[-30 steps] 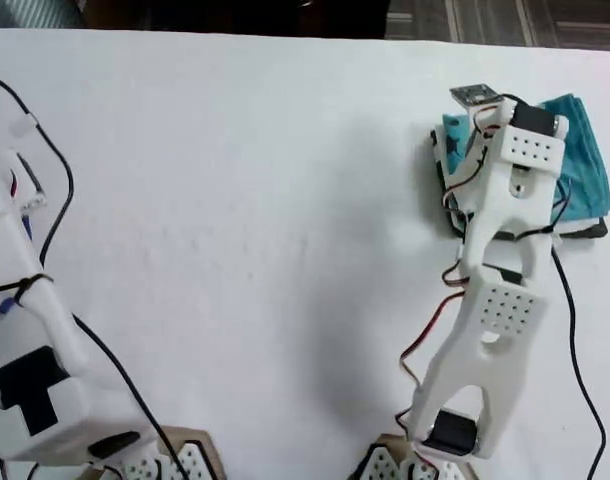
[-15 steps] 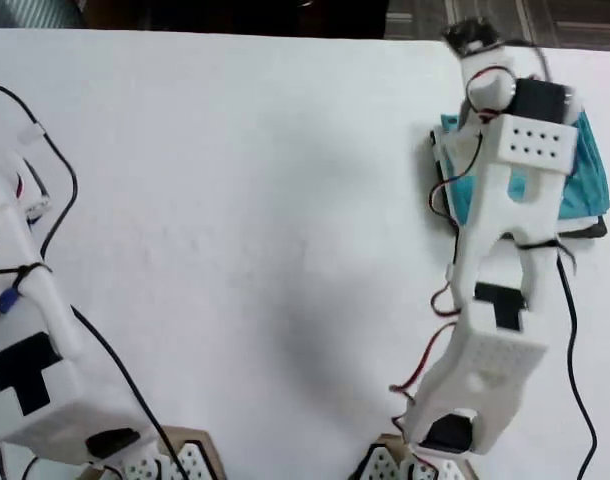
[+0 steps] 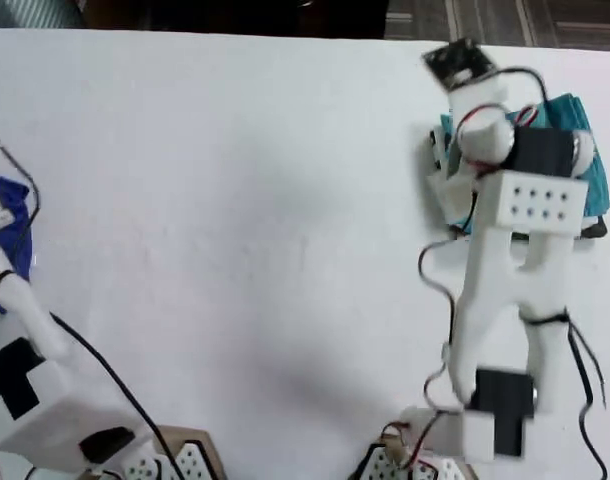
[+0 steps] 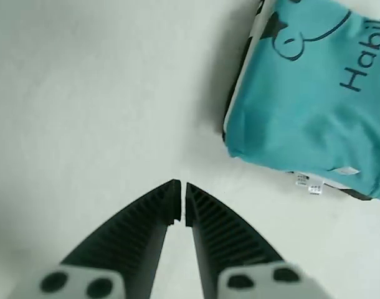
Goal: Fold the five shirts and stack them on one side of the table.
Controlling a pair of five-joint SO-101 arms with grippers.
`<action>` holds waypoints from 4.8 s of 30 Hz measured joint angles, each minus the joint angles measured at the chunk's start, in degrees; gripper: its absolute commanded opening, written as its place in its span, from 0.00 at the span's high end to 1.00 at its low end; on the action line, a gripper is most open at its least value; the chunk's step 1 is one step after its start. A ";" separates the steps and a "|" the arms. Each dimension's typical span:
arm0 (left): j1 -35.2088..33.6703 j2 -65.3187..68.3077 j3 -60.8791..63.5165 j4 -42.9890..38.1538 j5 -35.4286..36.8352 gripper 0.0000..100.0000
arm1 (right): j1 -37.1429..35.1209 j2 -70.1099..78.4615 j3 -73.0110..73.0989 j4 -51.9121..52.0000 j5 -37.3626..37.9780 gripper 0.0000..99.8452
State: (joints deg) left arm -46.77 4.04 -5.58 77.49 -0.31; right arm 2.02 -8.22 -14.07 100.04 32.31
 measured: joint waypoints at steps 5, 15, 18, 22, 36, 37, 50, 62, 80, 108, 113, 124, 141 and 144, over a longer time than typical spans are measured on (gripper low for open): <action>-3.96 0.09 0.00 -5.54 -5.54 0.95 | -4.22 -10.55 10.99 0.00 0.00 0.89; -5.71 15.12 -0.09 -18.46 -14.51 0.79 | -6.07 -23.74 39.47 -12.92 0.00 0.87; -6.42 20.04 -0.09 -23.65 -14.77 0.79 | -6.15 -27.78 49.32 -16.70 0.00 0.87; -7.03 23.82 -0.09 -27.60 -14.77 0.79 | -6.07 -34.37 59.25 -19.87 0.00 0.87; -6.51 29.71 -1.67 -29.01 -20.66 0.97 | -6.07 -47.91 67.96 -20.75 0.00 0.87; -6.42 29.98 -1.76 -28.92 -21.45 0.97 | -6.07 -47.91 67.96 -20.75 0.00 0.87; -1.41 26.64 -1.76 -16.79 -19.16 0.97 | -6.15 -48.00 68.31 -20.75 0.00 0.87; 20.84 18.02 -1.58 0.79 -13.19 0.97 | -6.07 -48.00 80.18 -33.67 0.00 0.87; 49.49 -11.25 -1.58 5.80 -12.84 0.97 | 7.30 -48.09 100.84 -62.24 -0.18 0.87; 50.90 -33.58 16.53 -0.70 -12.92 0.97 | 7.47 -48.18 101.01 -62.42 -0.18 0.87; 38.24 -33.58 27.52 -2.02 -13.01 0.97 | 7.47 -48.18 101.01 -62.42 -0.18 0.87; 19.78 -33.58 40.09 -5.98 -28.04 0.85 | 6.95 -48.18 101.01 -62.42 -0.18 0.87; 33.05 -33.85 24.97 -5.36 -8.26 0.80 | 6.68 -48.18 101.01 -62.42 -0.18 0.87; 43.69 -33.85 24.97 -4.40 -3.60 0.80 | 6.68 -48.18 101.01 -62.42 -0.18 0.87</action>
State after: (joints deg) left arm -3.08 -29.80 19.38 73.10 -3.91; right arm 8.70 -56.40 86.95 37.63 32.13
